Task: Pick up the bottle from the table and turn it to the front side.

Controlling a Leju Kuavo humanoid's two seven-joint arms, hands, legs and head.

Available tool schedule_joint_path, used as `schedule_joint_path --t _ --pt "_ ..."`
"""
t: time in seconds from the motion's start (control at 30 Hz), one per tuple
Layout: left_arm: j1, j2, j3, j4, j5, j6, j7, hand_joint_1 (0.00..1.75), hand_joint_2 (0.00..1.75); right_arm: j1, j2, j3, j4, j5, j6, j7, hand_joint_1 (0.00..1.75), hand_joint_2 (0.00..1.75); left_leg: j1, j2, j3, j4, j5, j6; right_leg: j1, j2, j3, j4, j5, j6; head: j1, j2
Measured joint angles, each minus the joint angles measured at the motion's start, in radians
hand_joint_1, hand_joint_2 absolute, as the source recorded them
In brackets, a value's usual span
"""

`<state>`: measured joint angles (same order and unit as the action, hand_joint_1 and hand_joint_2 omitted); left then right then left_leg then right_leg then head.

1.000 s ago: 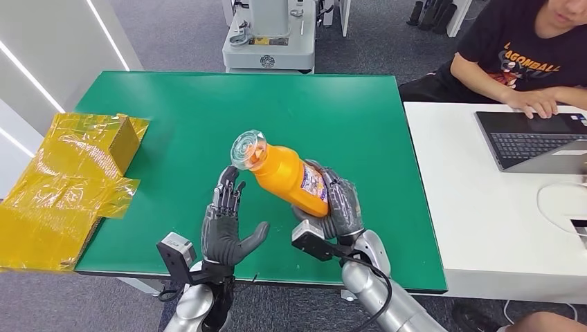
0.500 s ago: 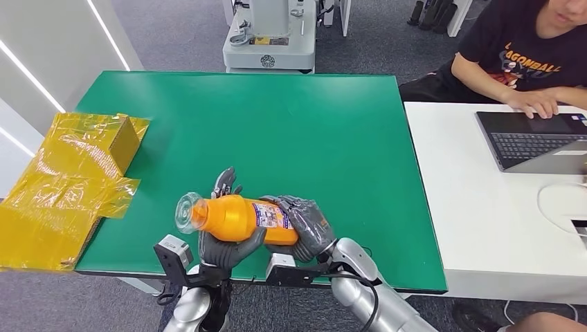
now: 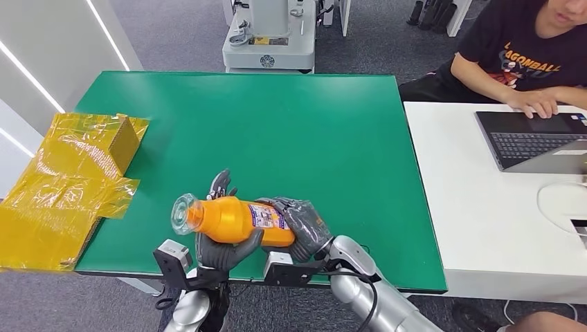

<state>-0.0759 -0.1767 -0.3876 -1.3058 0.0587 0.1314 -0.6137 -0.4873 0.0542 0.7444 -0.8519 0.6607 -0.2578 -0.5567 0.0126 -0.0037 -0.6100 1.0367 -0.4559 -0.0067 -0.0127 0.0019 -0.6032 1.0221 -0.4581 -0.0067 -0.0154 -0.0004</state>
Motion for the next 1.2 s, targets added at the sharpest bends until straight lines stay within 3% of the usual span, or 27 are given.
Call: schedule_joint_path --t 0.3,0.43,0.7,1.2 --pt "0.000 0.006 0.003 -0.010 -0.009 0.029 -0.016 0.00 1.75 -0.066 0.016 0.019 0.058 -0.004 0.074 -0.032 1.75 1.75 0.000 0.000 0.000 0.000 0.000 0.000 0.000 0.000 0.000 0.000 0.000 0.000 0.000 0.000" --pt "0.003 0.006 0.004 -0.015 -0.013 0.050 -0.035 1.70 1.75 -0.082 0.021 0.029 0.082 -0.005 0.078 -0.049 1.75 1.75 0.000 0.000 0.000 0.000 0.000 0.000 0.000 0.000 0.000 0.000 0.000 0.000 0.000 0.000" --pt "0.026 -0.005 0.017 -0.052 0.007 0.066 -0.084 1.75 1.75 -0.107 0.033 0.047 0.114 -0.012 0.078 -0.053 1.75 1.75 0.000 0.001 0.000 0.000 0.000 0.000 0.000 0.001 -0.001 0.000 0.000 0.000 0.000 0.000" --pt "0.025 -0.011 0.033 -0.064 0.010 0.043 -0.086 1.75 1.75 -0.115 0.039 0.059 0.135 -0.013 0.065 -0.039 1.75 1.75 0.000 0.001 0.000 0.000 0.000 0.000 0.000 0.001 -0.001 0.000 0.000 0.000 0.000 0.000"
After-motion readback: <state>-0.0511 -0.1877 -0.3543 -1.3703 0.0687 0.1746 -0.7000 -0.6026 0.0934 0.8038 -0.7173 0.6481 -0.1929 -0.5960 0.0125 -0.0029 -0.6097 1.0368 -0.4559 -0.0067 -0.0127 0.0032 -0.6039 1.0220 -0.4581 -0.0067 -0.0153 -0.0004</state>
